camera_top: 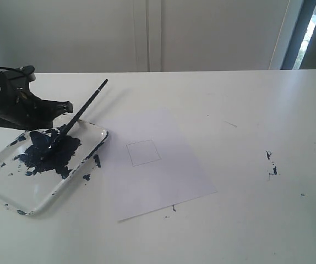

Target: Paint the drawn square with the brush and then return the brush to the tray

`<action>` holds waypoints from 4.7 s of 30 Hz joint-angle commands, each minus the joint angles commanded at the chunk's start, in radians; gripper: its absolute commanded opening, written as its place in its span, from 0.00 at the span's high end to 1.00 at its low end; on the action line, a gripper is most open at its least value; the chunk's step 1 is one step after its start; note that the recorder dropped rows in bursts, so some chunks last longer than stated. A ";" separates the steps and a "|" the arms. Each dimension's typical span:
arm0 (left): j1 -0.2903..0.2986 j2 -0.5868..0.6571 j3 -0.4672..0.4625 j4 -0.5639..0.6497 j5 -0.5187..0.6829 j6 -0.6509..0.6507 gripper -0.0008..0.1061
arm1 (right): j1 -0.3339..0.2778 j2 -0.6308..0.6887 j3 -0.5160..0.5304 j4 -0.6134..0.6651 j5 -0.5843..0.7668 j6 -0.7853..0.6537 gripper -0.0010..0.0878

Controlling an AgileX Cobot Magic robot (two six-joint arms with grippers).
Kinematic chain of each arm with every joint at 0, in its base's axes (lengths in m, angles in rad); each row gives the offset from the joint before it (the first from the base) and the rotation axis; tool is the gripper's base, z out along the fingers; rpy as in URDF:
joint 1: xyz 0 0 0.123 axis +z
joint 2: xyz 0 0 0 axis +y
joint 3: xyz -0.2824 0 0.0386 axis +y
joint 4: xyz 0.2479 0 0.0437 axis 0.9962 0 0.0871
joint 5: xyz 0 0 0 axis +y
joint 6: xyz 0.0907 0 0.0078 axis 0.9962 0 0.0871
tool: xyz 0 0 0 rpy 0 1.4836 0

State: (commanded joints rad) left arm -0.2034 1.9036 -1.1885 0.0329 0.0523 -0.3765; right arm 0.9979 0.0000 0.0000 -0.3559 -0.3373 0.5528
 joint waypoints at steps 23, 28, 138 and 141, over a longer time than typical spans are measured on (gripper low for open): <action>-0.045 0.006 -0.143 0.010 -0.020 0.093 0.99 | 0.000 0.000 0.000 0.000 0.000 0.000 0.99; -0.045 0.010 -0.162 0.010 -0.045 0.085 0.99 | 0.000 0.000 0.000 0.000 0.000 0.000 0.99; -0.147 0.214 -0.267 0.103 -0.261 0.187 0.99 | 0.000 0.000 0.000 0.000 0.000 0.000 0.99; -0.147 0.177 -0.267 0.056 -0.200 0.188 0.99 | 0.000 0.000 0.000 0.000 0.000 0.000 0.99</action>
State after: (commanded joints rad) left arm -0.3506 2.0810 -1.4557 0.0887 -0.1474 -0.1889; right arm 0.9979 0.0000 0.0000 -0.3559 -0.3373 0.5528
